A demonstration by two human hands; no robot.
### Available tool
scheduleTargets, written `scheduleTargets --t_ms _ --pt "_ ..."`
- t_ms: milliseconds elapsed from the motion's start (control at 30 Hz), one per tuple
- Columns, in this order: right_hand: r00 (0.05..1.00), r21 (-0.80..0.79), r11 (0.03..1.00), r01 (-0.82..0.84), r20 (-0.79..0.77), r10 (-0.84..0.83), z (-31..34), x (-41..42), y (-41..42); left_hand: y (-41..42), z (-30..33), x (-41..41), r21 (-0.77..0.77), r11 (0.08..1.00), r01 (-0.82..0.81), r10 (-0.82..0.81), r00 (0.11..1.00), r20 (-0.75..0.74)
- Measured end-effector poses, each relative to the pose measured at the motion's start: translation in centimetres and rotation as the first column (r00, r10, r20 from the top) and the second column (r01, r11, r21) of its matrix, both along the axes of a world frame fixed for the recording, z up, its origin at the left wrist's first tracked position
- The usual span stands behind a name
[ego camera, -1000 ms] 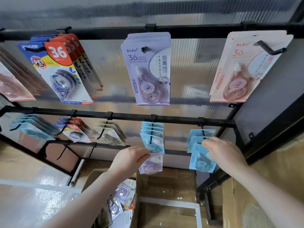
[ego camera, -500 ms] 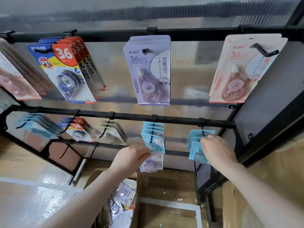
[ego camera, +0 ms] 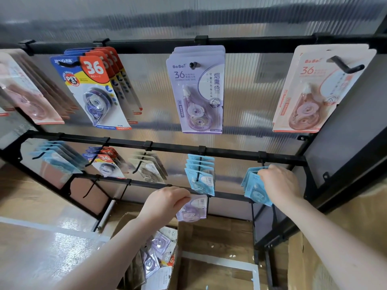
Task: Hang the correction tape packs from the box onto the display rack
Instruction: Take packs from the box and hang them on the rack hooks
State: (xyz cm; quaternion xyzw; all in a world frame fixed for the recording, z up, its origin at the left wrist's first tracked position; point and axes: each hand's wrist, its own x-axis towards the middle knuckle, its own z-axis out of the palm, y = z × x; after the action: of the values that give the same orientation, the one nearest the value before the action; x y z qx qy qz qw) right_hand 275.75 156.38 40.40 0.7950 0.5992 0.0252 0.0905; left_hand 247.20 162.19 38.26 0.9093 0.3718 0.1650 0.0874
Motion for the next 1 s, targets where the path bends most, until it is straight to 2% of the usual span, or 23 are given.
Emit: scheduleTargets --t_ms 333,600,833,1000 --pt "0.998 0.1 0.994 -0.041 -0.032 0.044 0.0 -0.4 0.1 1.0 1.6 -0.5 -0.004 1.0 -0.018 0.019 0.999 0.044" --pt "0.983 0.32 0.942 -0.105 -0.112 0.148 1.1 -3.5 -0.6 1.3 5.2 -0.5 0.035 0.998 -0.05 0.048 0.997 0.068" --pt "0.97 0.356 0.93 -0.095 -0.176 0.166 3.5 -5.1 -0.8 1.4 8.3 -1.1 0.065 0.993 -0.101 0.095 0.992 0.083" --pt "0.964 0.36 0.925 -0.122 -0.179 0.196 4.9 -6.6 0.1 1.6 9.5 -2.7 0.023 0.993 -0.112 0.11 0.989 0.096"
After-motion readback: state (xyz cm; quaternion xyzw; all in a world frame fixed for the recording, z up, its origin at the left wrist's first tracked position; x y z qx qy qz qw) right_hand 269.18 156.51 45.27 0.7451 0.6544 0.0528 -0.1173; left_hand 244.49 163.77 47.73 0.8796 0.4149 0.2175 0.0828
